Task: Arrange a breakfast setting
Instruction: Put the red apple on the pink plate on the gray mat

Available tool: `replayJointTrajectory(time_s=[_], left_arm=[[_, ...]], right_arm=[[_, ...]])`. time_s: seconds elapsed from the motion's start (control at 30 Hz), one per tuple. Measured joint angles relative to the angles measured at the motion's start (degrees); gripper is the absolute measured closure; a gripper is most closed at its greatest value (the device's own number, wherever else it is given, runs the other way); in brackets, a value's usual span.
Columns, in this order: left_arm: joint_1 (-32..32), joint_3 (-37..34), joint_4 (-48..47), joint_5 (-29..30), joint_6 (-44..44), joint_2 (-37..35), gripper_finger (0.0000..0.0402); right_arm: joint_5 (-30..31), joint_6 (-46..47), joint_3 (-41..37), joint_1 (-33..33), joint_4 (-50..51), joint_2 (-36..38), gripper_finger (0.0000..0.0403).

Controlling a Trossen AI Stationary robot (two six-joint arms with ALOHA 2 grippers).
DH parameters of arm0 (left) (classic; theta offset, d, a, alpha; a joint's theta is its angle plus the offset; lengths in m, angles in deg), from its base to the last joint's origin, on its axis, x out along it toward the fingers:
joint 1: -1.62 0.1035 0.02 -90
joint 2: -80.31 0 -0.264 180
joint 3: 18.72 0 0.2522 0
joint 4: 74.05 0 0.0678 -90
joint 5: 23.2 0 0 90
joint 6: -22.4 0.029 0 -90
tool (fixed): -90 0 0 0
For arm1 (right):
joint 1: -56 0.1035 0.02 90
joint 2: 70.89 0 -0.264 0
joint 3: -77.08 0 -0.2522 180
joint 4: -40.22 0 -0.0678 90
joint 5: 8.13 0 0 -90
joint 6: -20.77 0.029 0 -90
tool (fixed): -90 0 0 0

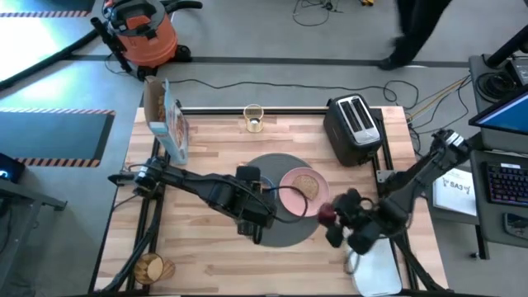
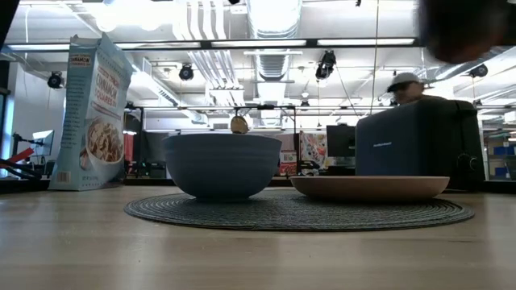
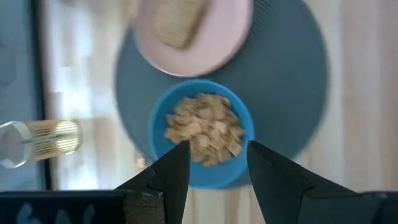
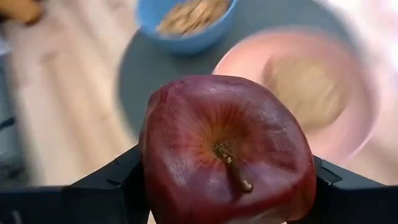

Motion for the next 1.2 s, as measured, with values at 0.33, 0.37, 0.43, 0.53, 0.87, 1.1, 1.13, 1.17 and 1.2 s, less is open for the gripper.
replayJointTrajectory(time_s=[0.33, 0.37, 0.43, 0.53, 0.87, 1.1, 1.13, 1.17, 1.2], left_arm=[[-0.2, 0.0, -0.6, 8.0, -12.0, -1.2, 0.0259], [-0.4, 0.0, -0.8, 8.0, -12.7, -1.3, 0.0259], [-0.7, 0.0, -0.9, 8.0, -13.9, -1.6, 0.0259], [-1.2, 0.0, -1.0, 8.0, -15.6, -2.3, 0.0259], [-3.0, 0.0, -1.1, 8.1, -18.5, -4.8, 0.0259], [-3.1, 0.0, -1.3, 8.1, -18.8, -5.5, 0.0259], [-3.1, 0.0, -1.4, 8.1, -18.8, -5.5, 0.0259], [-3.1, 0.0, -1.6, 8.1, -18.8, -5.5, 0.0259], [-3.1, 0.0, -1.8, 8.1, -18.8, -5.5, 0.0259]], right_arm=[[4.4, -14.4, -0.1, -12.4, -1.0, -11.3, 0.0154], [4.4, -15.6, -0.1, -13.4, -1.3, -12.5, 0.0155], [4.3, -16.9, -0.1, -15.2, -1.6, -14.5, 0.0155], [3.6, -17.8, -0.1, -17.4, -2.0, -17.1, 0.0152], [1.3, -20.9, 0.0, -20.3, -10.8, -23.1, 0.0147], [0.3, -20.9, 0.1, -20.2, -12.1, -22.3, 0.0122], [-0.4, -20.9, 0.1, -20.2, -12.1, -21.9, 0.0118], [-0.8, -21.0, 0.1, -20.2, -12.1, -21.5, 0.0115], [-0.9, -21.2, 0.2, -20.2, -12.1, -21.2, 0.0113]])
